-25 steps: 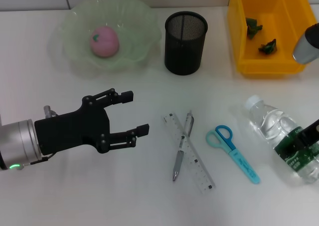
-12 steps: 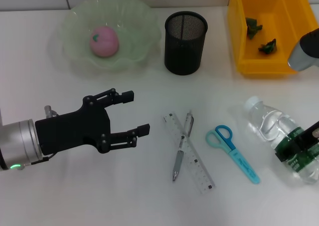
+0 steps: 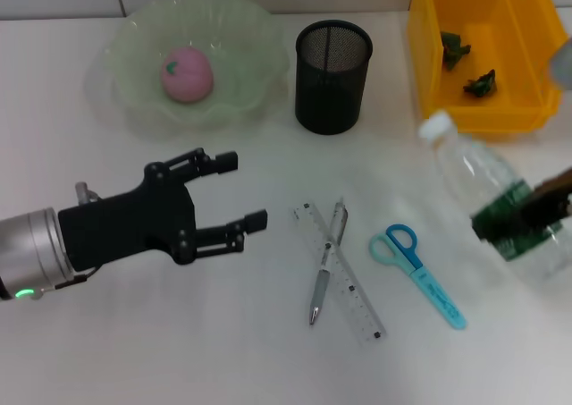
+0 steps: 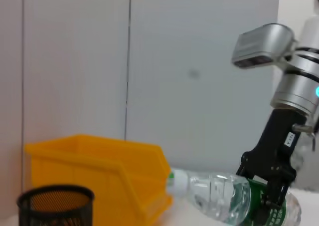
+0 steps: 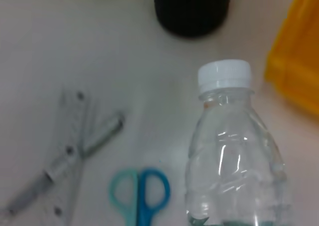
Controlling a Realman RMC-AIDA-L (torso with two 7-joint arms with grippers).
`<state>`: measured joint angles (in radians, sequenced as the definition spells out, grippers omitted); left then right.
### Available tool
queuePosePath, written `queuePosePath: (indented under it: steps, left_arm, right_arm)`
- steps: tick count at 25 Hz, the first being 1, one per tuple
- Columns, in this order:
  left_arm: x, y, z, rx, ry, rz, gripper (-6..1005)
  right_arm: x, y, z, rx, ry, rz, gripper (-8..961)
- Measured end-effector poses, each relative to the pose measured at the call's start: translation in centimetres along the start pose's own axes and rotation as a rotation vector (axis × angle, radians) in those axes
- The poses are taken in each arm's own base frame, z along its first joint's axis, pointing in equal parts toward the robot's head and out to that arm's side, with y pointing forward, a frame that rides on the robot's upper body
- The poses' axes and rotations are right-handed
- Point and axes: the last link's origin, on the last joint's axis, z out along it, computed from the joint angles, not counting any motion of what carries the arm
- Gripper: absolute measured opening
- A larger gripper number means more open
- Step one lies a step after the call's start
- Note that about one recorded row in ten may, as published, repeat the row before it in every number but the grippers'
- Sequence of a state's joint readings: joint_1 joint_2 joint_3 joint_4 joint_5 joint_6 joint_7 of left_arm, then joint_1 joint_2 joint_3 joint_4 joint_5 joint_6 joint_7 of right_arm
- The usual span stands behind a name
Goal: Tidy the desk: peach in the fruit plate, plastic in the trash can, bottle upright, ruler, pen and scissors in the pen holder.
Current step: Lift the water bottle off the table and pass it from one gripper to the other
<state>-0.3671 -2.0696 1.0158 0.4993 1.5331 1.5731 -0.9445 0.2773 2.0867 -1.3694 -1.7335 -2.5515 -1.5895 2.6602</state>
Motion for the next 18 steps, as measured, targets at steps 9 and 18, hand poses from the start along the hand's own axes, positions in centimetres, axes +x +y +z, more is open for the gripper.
queuePosePath:
  steps: [9, 18]
  left_arm:
    - [2.9, 0.0, 0.3, 0.012, 0.277, -0.185, 841]
    - [5.3, 0.3, 1.8, -0.131, 0.403, -0.326, 841]
  right_arm:
    - [0.4, 0.8, -2.4, -0.273, -0.53, -0.171, 730]
    - [1.8, 0.7, -0.9, -0.589, -0.886, -0.24, 734]
